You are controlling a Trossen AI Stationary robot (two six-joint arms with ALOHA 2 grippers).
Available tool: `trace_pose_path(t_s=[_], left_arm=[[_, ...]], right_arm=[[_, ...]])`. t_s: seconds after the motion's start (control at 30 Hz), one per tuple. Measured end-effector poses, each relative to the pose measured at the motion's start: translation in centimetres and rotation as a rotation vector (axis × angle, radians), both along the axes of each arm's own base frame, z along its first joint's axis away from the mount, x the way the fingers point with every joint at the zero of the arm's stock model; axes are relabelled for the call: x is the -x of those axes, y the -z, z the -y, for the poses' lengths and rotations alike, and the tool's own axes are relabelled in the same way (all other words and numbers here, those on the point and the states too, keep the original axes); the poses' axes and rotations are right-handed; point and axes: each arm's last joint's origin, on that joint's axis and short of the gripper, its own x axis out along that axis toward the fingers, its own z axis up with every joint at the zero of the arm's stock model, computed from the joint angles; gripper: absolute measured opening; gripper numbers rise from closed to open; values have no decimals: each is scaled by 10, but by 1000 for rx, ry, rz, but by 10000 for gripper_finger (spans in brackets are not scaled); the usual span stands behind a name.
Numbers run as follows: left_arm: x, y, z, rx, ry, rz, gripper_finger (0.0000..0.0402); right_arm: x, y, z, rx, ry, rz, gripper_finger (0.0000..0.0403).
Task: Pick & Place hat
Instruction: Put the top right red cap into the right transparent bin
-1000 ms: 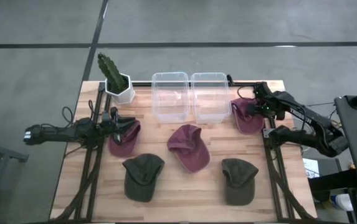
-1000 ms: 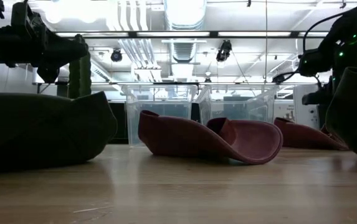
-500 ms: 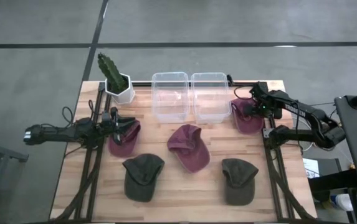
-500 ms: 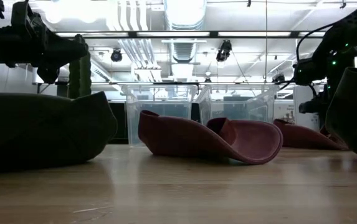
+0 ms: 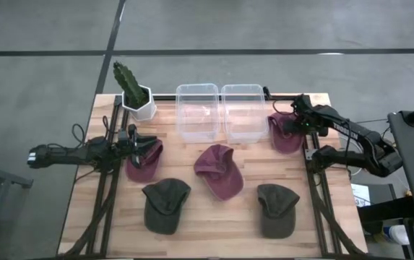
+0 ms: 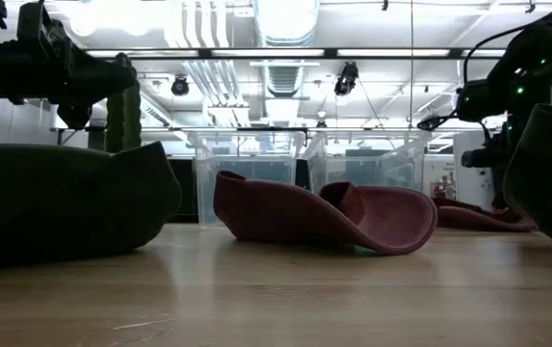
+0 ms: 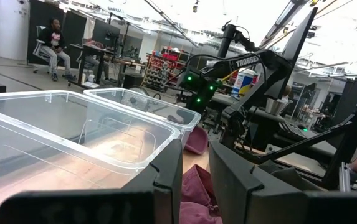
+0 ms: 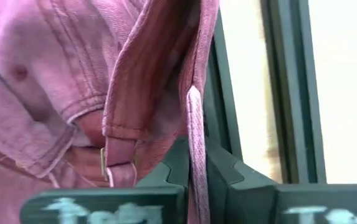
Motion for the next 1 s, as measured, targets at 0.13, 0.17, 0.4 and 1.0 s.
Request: trace_pose_path(t_s=[0.13,0.17,0.4,1.0], left_arm=[[0,0,0,0,1,0,74],[0,0,0,0,0,0,74],[0,0,0,0,0,0,74],[0,0,0,1,1,1,74]], right_arm=[[4,-11,-6,22,11,-22,14],[5,-15,-7,26,12,-30,14],[13,-54,-18,107,25,-39,13],[25,-182,-38,492,-10,98,13]])
